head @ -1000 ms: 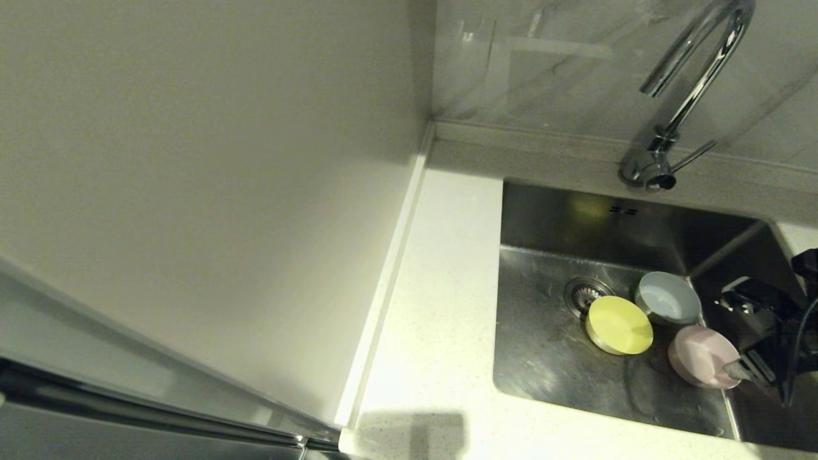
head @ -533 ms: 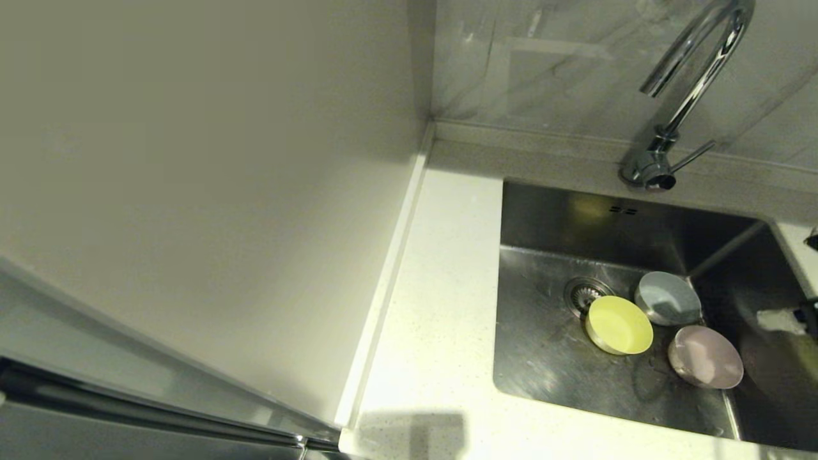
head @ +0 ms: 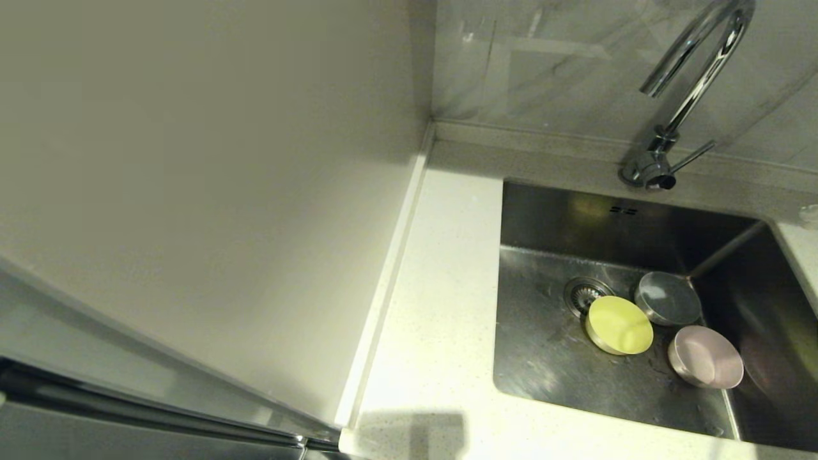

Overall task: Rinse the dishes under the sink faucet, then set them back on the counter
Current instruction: Put a bowl into the sink, then turn on the faucet

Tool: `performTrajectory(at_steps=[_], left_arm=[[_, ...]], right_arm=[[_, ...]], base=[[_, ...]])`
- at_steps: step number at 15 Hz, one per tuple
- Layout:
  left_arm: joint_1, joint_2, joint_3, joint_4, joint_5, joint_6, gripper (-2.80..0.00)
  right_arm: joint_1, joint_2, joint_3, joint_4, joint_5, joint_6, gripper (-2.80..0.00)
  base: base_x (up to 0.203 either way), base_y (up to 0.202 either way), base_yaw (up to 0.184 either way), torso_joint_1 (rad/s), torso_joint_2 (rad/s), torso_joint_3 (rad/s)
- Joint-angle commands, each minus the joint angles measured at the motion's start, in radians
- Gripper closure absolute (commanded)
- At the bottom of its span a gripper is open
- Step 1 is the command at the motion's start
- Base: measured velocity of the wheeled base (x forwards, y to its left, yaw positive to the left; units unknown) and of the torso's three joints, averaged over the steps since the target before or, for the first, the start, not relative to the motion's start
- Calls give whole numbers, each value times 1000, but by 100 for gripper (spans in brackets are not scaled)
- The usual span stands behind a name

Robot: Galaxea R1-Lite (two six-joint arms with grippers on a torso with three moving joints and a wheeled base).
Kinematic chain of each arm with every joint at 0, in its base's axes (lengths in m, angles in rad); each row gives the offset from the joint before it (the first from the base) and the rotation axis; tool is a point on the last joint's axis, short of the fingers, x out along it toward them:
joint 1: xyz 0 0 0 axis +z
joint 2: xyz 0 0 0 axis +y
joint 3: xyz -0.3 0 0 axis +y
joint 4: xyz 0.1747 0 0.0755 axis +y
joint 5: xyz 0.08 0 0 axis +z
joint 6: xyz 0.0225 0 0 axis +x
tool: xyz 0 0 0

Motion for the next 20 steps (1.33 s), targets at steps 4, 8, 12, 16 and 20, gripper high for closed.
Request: performTrajectory(at_steps=[4, 8, 12, 16, 20], left_arm=[[0, 0, 3, 0, 0, -1, 0], [0, 0, 3, 0, 0, -1, 0], [0, 0, 3, 0, 1, -1, 0], [0, 0, 3, 0, 2, -1, 0], [0, 0, 3, 0, 0, -1, 0]], right_arm=[[2, 64, -244, 186, 46, 14, -280], [4, 106, -420, 375, 76, 26, -280], [23, 123, -420, 376, 74, 28, -280], [86, 150, -420, 256, 44, 104, -280], [132, 166, -420, 204, -9, 136, -280]], base=[[0, 0, 0, 0, 0, 0], [0, 0, 0, 0, 0, 0], [0, 0, 0, 0, 0, 0], [0, 0, 0, 0, 0, 0], [0, 0, 0, 0, 0, 0]])
